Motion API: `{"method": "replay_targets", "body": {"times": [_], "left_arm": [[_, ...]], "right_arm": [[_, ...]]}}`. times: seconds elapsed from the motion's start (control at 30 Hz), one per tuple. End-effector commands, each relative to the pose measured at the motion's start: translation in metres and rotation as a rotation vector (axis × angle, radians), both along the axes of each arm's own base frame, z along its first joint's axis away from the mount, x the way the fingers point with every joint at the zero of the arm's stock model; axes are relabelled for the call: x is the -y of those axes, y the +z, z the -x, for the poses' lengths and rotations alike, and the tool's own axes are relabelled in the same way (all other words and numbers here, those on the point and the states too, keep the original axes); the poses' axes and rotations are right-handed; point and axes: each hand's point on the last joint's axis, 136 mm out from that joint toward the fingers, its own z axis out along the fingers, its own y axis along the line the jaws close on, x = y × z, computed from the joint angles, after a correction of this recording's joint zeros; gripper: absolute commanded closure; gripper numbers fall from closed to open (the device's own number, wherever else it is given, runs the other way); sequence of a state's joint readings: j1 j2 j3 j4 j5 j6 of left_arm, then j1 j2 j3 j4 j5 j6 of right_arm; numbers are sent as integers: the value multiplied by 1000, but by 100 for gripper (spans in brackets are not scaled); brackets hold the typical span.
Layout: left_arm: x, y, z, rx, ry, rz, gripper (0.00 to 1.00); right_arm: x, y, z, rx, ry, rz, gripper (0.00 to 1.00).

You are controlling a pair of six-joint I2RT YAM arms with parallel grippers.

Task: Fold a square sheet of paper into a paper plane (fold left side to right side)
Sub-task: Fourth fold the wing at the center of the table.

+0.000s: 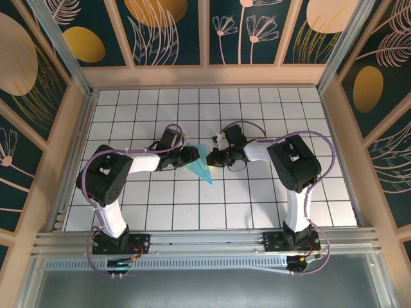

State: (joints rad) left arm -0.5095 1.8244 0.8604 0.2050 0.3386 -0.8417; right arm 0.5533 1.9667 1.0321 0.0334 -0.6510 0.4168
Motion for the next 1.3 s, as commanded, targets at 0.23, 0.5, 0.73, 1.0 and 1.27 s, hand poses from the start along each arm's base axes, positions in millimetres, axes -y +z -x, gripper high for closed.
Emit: {"method": "replay_targets", "body": {"times": [0.23,0.5,0.73,1.0,1.27], "left_arm": [[-3,12,-1,16,9,-20,51],[-2,44,-9,77,6,-18,48],[16,58,-8,103,-58,81,81],[28,41,-10,72,-116,97,100],[26,14,-10,29,-115,60,100]], "right_arm": [[15,-31,8,-50,-20,101,96],[18,-39,10,-71,-27,124,100],[18,-38,8,-68,-29,129,100],[20,-41,8,-72,-34,142,100],[23,-45,10,-82,-34,166,100]]}}
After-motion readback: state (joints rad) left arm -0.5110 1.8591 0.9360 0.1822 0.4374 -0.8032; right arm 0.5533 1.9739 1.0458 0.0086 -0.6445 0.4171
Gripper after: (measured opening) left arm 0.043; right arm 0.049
